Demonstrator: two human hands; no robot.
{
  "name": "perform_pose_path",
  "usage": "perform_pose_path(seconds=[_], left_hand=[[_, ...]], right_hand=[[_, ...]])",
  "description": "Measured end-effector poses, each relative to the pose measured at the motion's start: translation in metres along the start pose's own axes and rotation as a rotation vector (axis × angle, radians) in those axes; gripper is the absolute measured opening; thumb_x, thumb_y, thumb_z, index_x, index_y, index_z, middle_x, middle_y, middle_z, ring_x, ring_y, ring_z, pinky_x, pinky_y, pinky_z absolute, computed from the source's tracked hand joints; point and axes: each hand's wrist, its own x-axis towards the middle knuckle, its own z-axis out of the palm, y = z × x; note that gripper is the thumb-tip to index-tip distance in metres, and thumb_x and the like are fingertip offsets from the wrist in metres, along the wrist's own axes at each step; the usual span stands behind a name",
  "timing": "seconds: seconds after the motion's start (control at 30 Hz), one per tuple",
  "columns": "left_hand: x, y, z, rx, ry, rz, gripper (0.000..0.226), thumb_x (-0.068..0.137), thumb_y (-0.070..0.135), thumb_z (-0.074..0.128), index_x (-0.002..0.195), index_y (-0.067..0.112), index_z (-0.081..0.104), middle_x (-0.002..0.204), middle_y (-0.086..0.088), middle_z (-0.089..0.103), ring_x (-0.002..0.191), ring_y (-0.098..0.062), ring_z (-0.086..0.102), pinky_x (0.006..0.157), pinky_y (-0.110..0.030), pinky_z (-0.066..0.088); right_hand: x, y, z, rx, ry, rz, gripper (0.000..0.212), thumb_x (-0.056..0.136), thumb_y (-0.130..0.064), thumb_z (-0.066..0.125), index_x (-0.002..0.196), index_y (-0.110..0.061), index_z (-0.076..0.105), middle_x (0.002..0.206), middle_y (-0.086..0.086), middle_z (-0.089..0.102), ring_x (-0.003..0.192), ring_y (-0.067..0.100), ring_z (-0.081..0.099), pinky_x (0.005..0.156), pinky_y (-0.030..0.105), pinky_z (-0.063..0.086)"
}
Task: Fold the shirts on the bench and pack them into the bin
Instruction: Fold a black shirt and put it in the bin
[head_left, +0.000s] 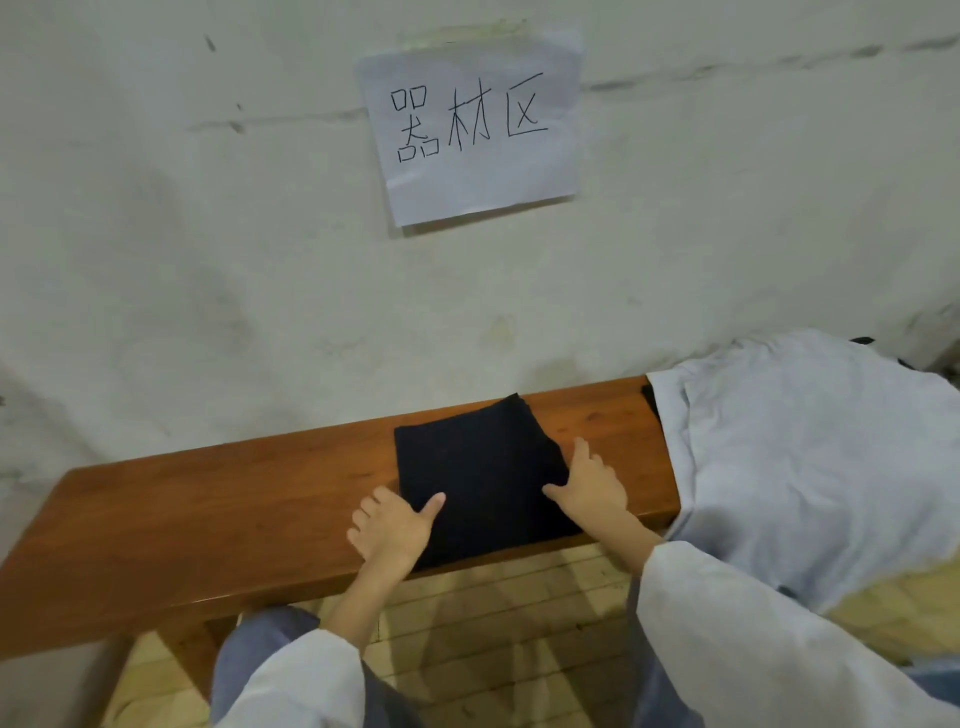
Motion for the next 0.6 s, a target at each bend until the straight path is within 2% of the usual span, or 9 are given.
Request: perform_pose_path(seconds=[0.07,0.17,0.23,0.3,0.33,0.4,0.47,0.53,0.6], left_hand=[[0.002,-0.001,-0.002,0.004,-0.093,-0.045,0.087,0.076,0.076,0.051,0.13,0.008,0.041,0.134,-0.012,0.047,0.124,-0.031,0.044,0.1,-0.041,0.036],[0.006,0.0,0.0,-0.031,-0.206,-0.002,0.069,0.075,0.067,0.061,0.12,0.015,0.054,0.128,-0.007,0.053,0.119,-0.03,0.05,0.098,-0.039,0.043],[0.008,0.003,-0.001,-0.259,-0.24,0.04,0.049,0.077,0.048,0.071,0.11,0.014,0.06,0.117,-0.006,0.061,0.108,-0.028,0.057,0.091,-0.04,0.049],[0.008,0.008,-0.004,-0.568,-0.279,-0.025,0.036,0.081,0.026,0.073,0.109,0.008,0.058,0.113,-0.01,0.063,0.104,-0.03,0.06,0.089,-0.043,0.052],[0.006,0.011,-0.007,-0.716,-0.313,-0.092,0.039,0.081,0.017,0.073,0.112,0.005,0.053,0.115,-0.013,0.061,0.105,-0.032,0.059,0.09,-0.046,0.051],[0.005,0.013,-0.011,-0.942,-0.364,-0.197,0.062,0.08,0.009,0.073,0.129,0.002,0.036,0.123,-0.017,0.055,0.11,-0.035,0.057,0.093,-0.05,0.05],[0.002,0.016,-0.014,-1.048,-0.389,-0.207,0.074,0.081,0.005,0.071,0.137,0.011,0.022,0.128,-0.017,0.049,0.113,-0.036,0.054,0.091,-0.052,0.05],[-0.003,0.023,-0.019,-1.151,-0.467,-0.191,0.073,0.086,0.001,0.065,0.139,0.022,0.02,0.129,-0.013,0.045,0.11,-0.036,0.054,0.074,-0.054,0.056],[-0.013,0.039,-0.03,-1.167,-0.566,-0.137,0.071,0.089,-0.004,0.057,0.143,0.027,0.022,0.132,-0.013,0.042,0.108,-0.036,0.054,0.06,-0.048,0.058]], right_hand=[[0.003,-0.001,-0.003,0.03,-0.055,0.061,0.066,0.083,-0.047,0.066,0.129,-0.011,0.034,0.116,0.008,0.056,0.104,0.026,0.058,0.081,0.035,0.052],[0.005,-0.003,-0.005,0.135,-0.185,0.132,0.05,0.083,-0.042,0.068,0.112,-0.007,0.046,0.104,0.007,0.055,0.09,0.023,0.056,0.065,0.027,0.044],[0.007,-0.003,-0.004,0.261,-0.204,0.157,0.046,0.083,-0.034,0.07,0.112,-0.004,0.052,0.104,0.008,0.057,0.088,0.022,0.053,0.067,0.028,0.043],[0.01,-0.002,-0.001,0.379,-0.199,0.152,0.044,0.084,-0.029,0.069,0.115,-0.003,0.052,0.111,0.011,0.059,0.091,0.023,0.054,0.071,0.029,0.044],[0.01,-0.003,-0.002,0.432,-0.193,0.14,0.041,0.086,-0.027,0.067,0.116,-0.004,0.051,0.113,0.01,0.058,0.094,0.022,0.054,0.073,0.029,0.045],[0.006,-0.004,-0.006,0.506,-0.174,0.108,0.037,0.089,-0.025,0.064,0.116,-0.007,0.047,0.114,0.008,0.055,0.097,0.02,0.053,0.077,0.03,0.046],[-0.002,-0.001,-0.017,0.535,-0.121,0.05,0.039,0.091,-0.023,0.062,0.119,-0.007,0.041,0.111,0.005,0.051,0.099,0.019,0.051,0.078,0.029,0.045],[-0.009,0.006,-0.032,0.548,-0.047,-0.019,0.041,0.091,-0.022,0.062,0.122,-0.009,0.037,0.111,0.002,0.048,0.102,0.017,0.049,0.081,0.027,0.042],[-0.018,0.019,-0.05,0.53,0.029,-0.096,0.043,0.091,-0.019,0.062,0.125,-0.011,0.038,0.117,0.0,0.047,0.109,0.017,0.048,0.087,0.025,0.039]])
